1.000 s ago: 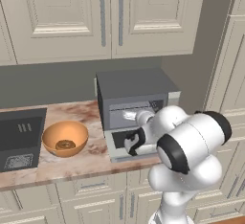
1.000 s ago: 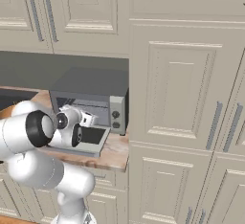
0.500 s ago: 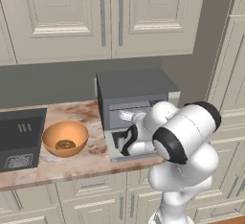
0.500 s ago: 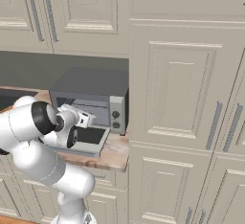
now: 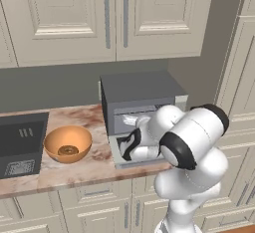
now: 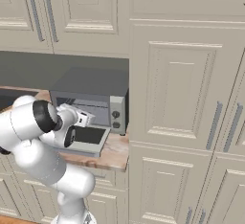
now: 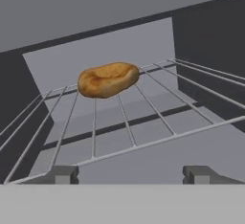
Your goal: Pick up the heated bread from the toaster oven and place it in the bowl. Then move the bread bowl to the dining counter.
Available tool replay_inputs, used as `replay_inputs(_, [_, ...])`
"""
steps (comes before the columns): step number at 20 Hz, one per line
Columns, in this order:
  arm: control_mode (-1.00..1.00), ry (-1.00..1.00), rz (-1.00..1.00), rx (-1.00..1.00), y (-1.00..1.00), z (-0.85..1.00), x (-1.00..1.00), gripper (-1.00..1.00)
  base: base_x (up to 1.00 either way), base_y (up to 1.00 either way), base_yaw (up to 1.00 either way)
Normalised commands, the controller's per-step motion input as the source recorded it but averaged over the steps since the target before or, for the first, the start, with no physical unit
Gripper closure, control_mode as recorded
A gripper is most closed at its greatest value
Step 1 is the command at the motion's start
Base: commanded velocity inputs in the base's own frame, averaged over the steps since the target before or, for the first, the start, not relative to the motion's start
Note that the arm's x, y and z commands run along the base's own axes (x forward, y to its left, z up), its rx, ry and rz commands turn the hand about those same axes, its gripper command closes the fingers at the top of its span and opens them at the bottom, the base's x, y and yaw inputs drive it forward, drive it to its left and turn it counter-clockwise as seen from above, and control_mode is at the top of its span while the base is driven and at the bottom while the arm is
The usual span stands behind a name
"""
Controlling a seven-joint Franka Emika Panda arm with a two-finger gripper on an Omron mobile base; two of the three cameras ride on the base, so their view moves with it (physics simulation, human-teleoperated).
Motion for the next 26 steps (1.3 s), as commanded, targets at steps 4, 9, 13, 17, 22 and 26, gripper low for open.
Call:
replay_inputs(4, [-1.0, -0.18, 0.0, 0.04, -0.01, 0.32, -0.14, -1.0, 0.0, 0.0, 0.0])
replay_inputs(9, [-1.0, -0.03, 0.0, 0.01, 0.0, 0.19, 0.05, -1.0, 0.0, 0.0, 0.0])
replay_inputs(13, [-1.0, 0.0, 0.0, 0.0, 0.0, -0.15, 0.2, -1.0, 0.0, 0.0, 0.0])
replay_inputs(17, [-1.0, 0.0, 0.0, 0.0, 0.0, -0.28, 0.08, -1.0, 0.0, 0.0, 0.0])
replay_inputs(22, [-1.0, -0.02, 0.0, 0.01, -0.14, -0.31, -0.2, -1.0, 0.0, 0.0, 0.0])
replay_inputs(26, [-1.0, -0.05, -0.02, 0.02, -0.06, -0.01, -0.09, -1.0, 0.0, 0.0, 0.0])
